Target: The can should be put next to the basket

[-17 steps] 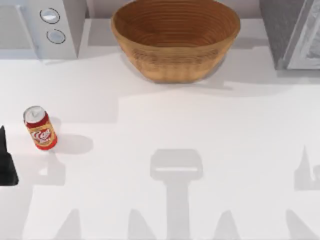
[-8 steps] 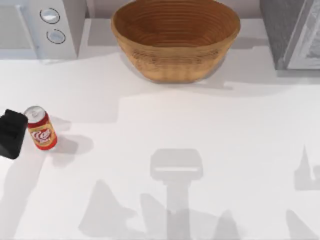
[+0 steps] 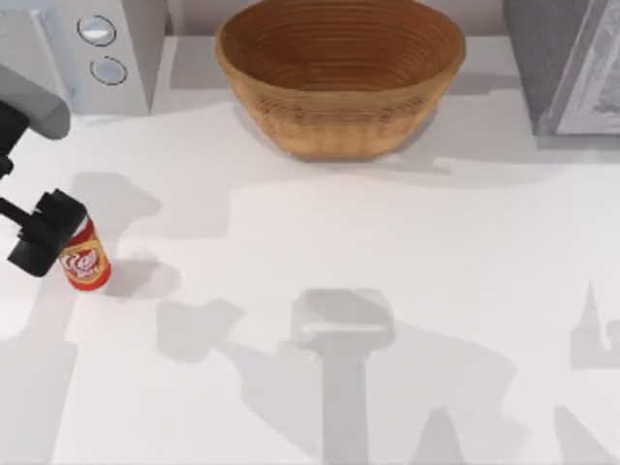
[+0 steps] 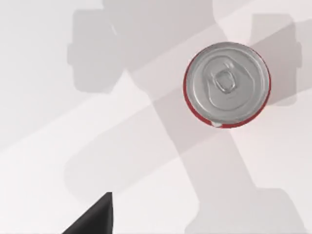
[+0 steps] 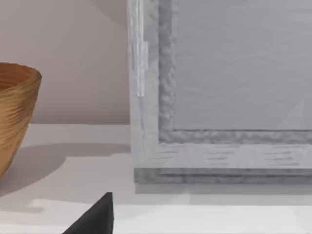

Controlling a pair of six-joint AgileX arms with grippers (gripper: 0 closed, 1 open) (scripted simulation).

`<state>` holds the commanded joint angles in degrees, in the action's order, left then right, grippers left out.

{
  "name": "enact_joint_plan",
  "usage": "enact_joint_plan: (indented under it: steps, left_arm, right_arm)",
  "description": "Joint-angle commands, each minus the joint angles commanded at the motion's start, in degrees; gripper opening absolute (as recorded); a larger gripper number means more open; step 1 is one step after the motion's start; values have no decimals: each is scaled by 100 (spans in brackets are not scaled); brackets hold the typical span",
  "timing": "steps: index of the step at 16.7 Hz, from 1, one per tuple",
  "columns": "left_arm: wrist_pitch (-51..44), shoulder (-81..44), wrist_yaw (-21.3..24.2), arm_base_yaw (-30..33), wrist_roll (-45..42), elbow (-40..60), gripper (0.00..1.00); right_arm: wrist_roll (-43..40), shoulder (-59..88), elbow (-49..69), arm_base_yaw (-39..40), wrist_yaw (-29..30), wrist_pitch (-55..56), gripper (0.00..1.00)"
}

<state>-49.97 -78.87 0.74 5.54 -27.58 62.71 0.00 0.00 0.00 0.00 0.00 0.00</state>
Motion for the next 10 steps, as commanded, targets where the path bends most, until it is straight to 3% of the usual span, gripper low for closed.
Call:
enact_joint_plan:
  steps: [5,10]
  left_arm:
    - [-1222,-2103,28,101,-685,1751,100]
    - [-1937,-3135,-39,173,-1125,2738,100]
  right_arm:
    - [0,0,0,0,0,0,100]
    - [0,0,0,0,0,0,100]
